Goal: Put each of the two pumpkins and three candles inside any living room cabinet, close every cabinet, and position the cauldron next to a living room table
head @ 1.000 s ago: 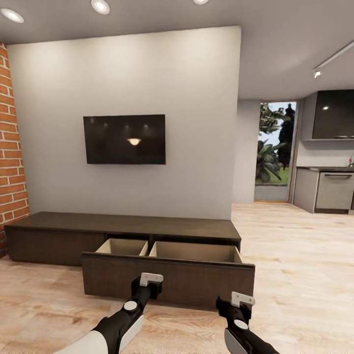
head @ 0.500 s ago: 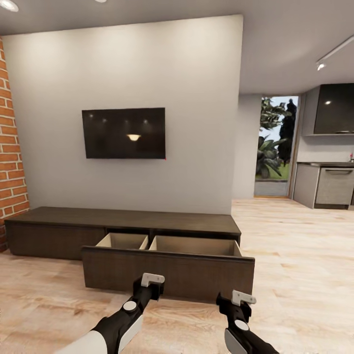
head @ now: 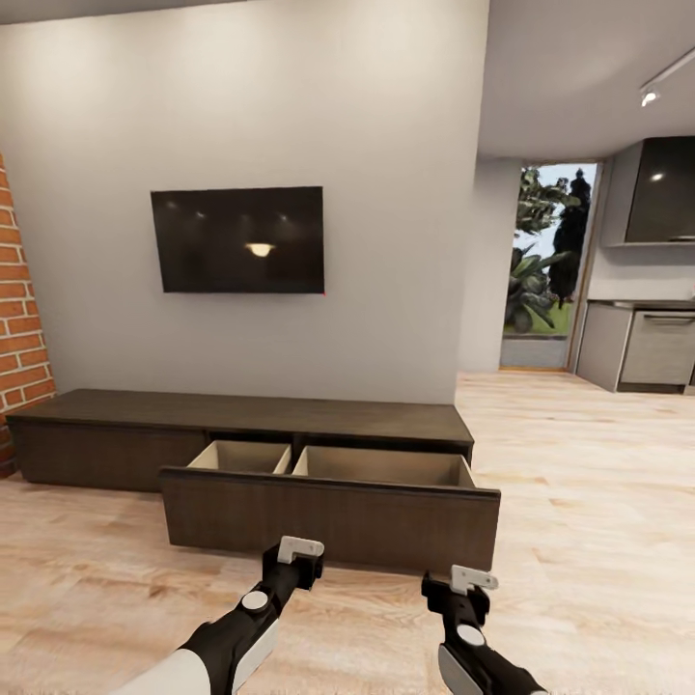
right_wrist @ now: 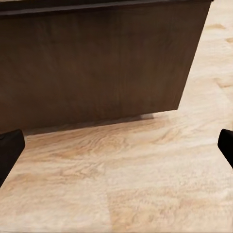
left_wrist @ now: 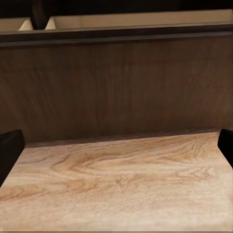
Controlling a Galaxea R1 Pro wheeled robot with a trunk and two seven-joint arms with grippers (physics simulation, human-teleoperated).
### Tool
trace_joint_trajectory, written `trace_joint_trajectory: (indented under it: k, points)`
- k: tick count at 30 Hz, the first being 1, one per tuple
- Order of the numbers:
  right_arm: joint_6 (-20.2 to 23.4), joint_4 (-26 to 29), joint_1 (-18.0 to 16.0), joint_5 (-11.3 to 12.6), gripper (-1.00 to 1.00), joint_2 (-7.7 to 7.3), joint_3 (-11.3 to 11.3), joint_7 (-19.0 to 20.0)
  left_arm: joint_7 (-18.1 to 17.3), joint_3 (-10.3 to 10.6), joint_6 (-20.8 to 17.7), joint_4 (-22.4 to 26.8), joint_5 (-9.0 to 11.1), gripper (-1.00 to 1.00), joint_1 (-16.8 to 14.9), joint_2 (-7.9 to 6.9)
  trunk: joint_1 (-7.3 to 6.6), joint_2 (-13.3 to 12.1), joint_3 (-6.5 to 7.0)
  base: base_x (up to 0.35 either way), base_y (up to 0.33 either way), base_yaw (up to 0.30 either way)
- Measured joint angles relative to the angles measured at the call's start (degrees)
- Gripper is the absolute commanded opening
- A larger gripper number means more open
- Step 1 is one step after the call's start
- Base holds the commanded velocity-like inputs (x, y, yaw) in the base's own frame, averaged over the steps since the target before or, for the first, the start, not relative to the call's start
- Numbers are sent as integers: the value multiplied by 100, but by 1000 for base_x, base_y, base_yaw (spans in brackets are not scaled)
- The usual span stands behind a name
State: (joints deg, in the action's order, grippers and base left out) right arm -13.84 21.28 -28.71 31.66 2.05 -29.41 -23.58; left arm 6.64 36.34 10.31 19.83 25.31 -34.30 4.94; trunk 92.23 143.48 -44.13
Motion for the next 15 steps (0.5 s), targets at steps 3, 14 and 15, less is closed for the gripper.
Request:
trace_joint_trajectory:
  k: [3,14,15]
  points:
    - [6,-11,-11,-225,100,118,0,-3,-1,0,0,1,1,100,0,0,8,4,-67,0,0,0]
    - [9,-32,-22,-350,100,218,22,-6,7,0,0,6,5,100,2,3,15,9,-134,0,0,0]
    - [6,-32,-22,-353,100,222,24,-6,10,3,2,6,7,100,1,4,15,9,-134,8,0,0]
